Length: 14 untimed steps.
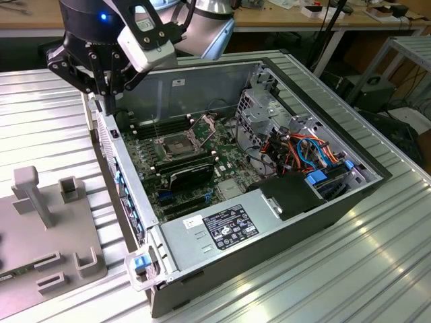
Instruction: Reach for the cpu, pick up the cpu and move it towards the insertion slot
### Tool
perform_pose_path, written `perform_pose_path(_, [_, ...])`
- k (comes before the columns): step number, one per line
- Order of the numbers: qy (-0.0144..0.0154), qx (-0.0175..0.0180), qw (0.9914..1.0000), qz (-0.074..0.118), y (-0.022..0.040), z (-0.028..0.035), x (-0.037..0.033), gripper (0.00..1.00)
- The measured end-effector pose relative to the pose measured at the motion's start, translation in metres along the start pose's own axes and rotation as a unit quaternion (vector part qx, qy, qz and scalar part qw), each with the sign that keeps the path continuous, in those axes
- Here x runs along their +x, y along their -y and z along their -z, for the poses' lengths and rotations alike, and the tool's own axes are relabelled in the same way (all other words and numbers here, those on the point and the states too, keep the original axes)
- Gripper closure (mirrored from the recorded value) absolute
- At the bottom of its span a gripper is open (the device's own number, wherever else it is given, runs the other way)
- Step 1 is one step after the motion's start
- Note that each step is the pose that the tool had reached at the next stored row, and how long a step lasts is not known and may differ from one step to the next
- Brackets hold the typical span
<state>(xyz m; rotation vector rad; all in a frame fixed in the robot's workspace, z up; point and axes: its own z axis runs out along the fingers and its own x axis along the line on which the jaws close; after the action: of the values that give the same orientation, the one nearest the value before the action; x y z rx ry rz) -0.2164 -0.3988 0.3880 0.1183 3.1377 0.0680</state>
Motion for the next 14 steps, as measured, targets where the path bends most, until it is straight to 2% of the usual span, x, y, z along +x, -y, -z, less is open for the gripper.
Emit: perform_pose_path(14, [-0.0026,0.0002,1.00000,0.000,0.0006,-0.0007,0.0074,0.89])
